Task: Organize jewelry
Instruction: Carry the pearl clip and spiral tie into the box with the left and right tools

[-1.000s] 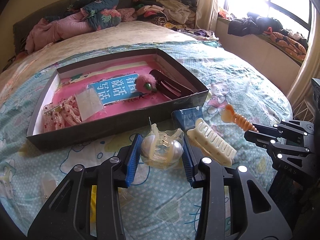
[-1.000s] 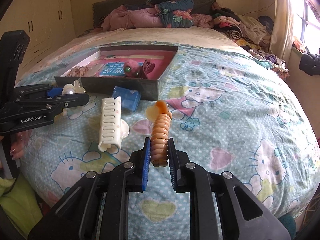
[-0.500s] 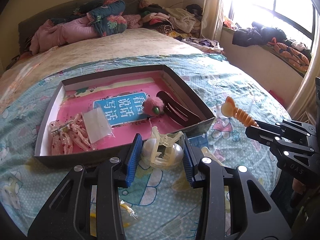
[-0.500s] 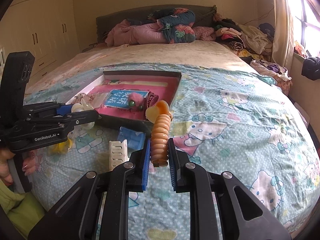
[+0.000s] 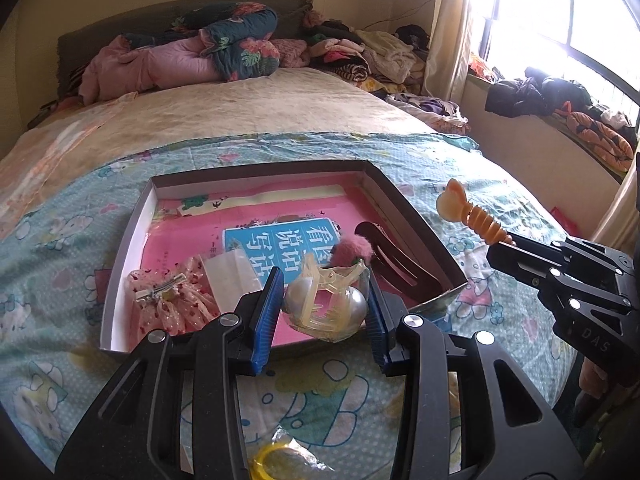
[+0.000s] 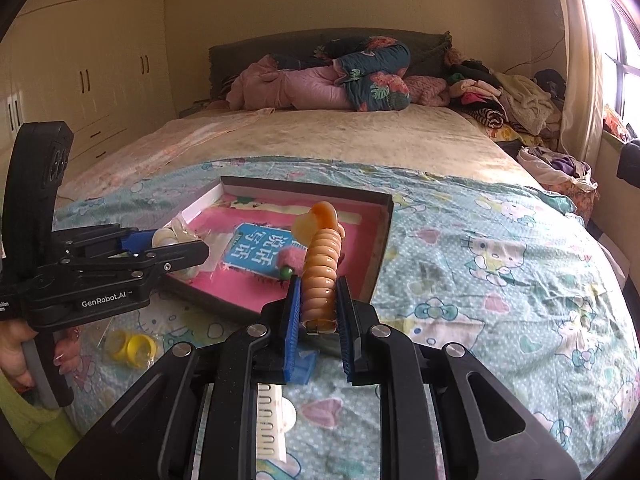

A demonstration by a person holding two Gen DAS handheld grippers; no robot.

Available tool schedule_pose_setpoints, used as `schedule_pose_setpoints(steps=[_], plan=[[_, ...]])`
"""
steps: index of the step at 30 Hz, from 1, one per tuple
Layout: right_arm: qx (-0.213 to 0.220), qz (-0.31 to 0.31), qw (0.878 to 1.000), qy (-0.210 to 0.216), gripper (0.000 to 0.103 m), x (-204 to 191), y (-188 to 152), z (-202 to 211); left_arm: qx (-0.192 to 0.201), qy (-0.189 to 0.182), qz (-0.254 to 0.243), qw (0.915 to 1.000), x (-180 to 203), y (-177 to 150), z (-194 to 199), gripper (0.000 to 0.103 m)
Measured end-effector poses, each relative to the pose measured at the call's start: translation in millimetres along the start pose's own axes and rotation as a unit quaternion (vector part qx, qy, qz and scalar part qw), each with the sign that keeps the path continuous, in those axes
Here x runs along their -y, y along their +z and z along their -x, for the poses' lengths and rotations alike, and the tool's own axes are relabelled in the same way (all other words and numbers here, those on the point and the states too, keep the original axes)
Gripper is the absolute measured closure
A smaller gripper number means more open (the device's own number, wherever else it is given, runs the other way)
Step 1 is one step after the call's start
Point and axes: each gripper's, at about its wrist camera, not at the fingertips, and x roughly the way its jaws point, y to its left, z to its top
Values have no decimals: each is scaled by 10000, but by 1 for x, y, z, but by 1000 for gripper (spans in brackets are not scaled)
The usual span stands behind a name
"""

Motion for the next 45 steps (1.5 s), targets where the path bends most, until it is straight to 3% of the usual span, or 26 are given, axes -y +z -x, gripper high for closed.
schedule_pose_setpoints(steps=[15, 30, 45], plan=[[-143, 25, 9998, -151, 86, 10, 31, -61, 7, 127, 280, 9995, -25, 21, -21, 72], [-712, -131, 9961, -508, 86, 25, 34, -126, -367, -15, 203, 9991, -15, 18, -57, 72], [-730, -350, 9956, -479, 83, 33, 23, -123, -488, -51, 208, 9986, -13, 8, -64, 72]])
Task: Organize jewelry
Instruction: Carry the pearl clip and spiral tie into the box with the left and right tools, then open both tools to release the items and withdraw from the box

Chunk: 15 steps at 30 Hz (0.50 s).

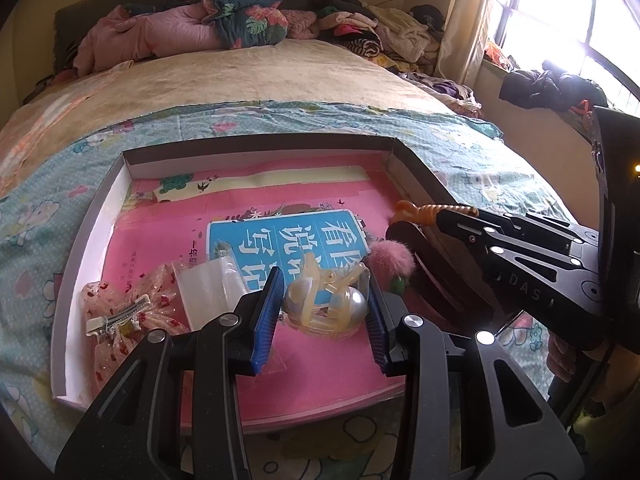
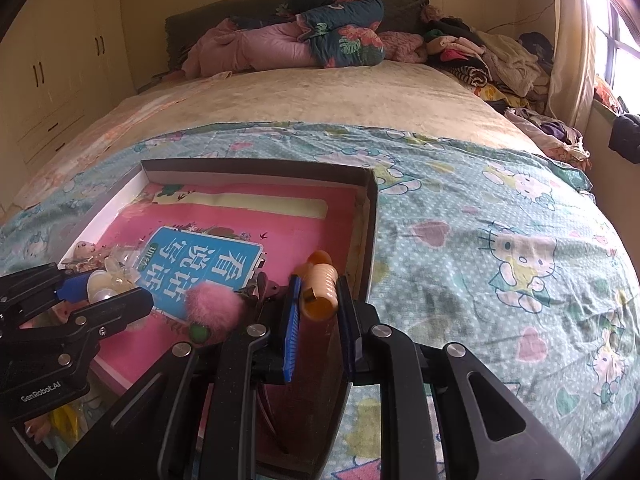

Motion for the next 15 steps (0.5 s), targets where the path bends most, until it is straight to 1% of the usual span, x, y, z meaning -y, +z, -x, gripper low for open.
schedule_pose_setpoints(steps=[3, 7, 13, 15], plan=[[84, -38, 10000, 23, 74, 3, -2, 9, 30, 10, 6, 10000, 0, 1, 1, 72], [175, -61, 9998, 48, 69, 5, -4, 21, 63, 12, -1, 10000, 1, 2, 4, 70], [328, -59, 9994, 81, 61, 7, -9, 41, 124, 50, -1, 9999, 2, 2, 11, 63], [386, -59, 9992, 80, 57, 8, -11, 48, 166, 64, 10, 9998, 2, 2, 15, 60]])
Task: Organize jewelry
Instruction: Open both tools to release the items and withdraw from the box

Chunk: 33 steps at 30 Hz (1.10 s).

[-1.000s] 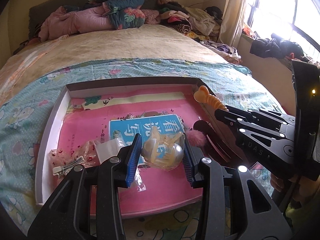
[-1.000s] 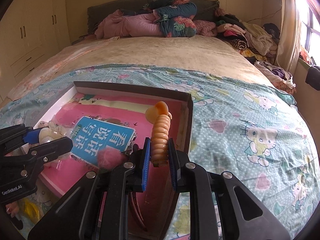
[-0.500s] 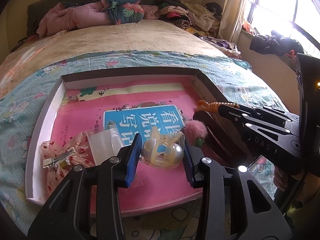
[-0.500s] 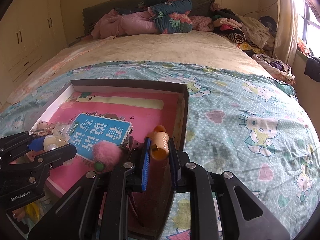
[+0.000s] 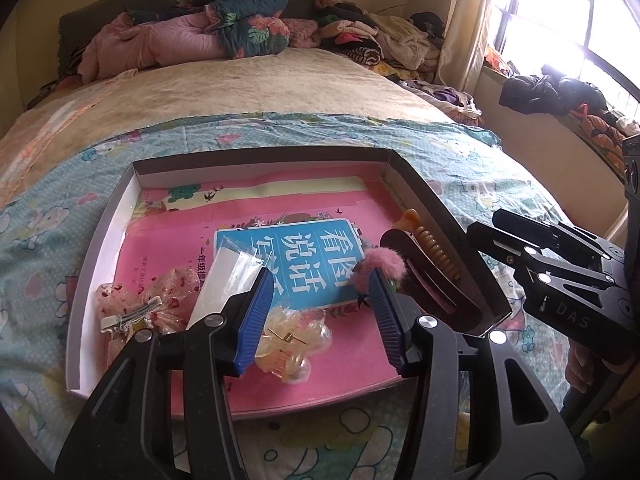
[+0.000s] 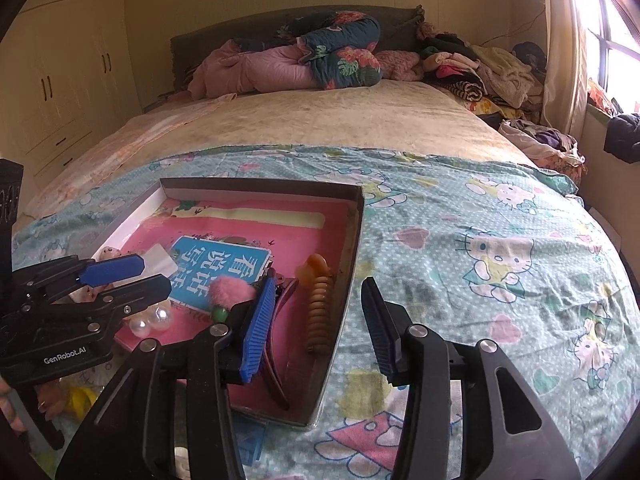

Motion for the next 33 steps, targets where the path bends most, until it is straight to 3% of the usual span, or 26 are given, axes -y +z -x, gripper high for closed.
schedule_pose_setpoints(steps=[9, 13, 15, 21, 33], plan=[[225, -21, 9997, 68, 42, 0, -3, 30, 233, 74, 147, 9996, -2, 0, 24, 41], [300, -52, 9995, 123, 40, 0, -6, 43, 361, 110, 204, 9991, -3, 0, 36, 33], [350, -53, 9993, 134, 33, -1, -7, 49, 429, 139, 220, 9987, -2, -1, 44, 27], [529, -27, 9985, 139, 29, -3, -11, 70, 672, 172, 274, 9972, -2, -5, 68, 13], [721, 56, 9970, 258, 28, -14, -21, 103, 1001, 386, 330, 9937, -3, -25, 108, 12]])
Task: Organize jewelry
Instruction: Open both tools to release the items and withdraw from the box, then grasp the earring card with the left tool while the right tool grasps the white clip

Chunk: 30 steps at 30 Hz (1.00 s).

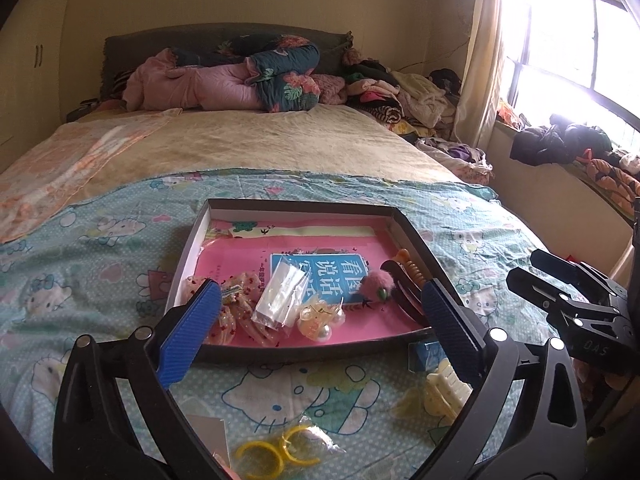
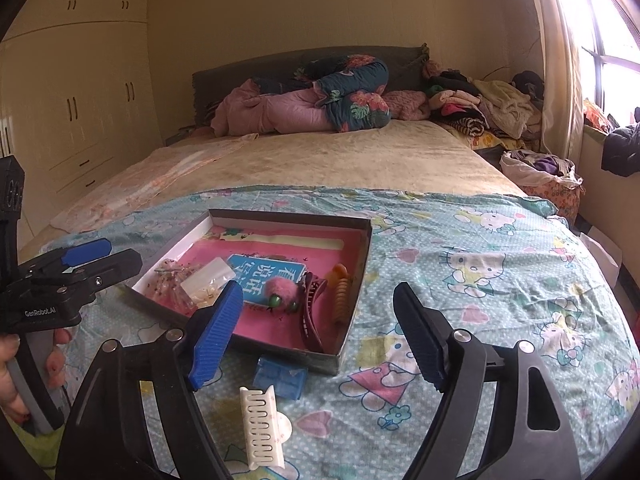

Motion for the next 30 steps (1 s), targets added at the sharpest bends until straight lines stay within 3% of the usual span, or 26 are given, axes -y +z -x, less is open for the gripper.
schedule_pose_setpoints(steps=[25, 30], plan=[[-197, 331, 9984, 415, 27, -46, -33, 14, -122, 499, 275, 9983, -44, -45, 41, 11], [-210, 373, 9978, 500, 23, -53, -38, 15, -128, 556, 332, 9978, -51, -51, 47, 11]])
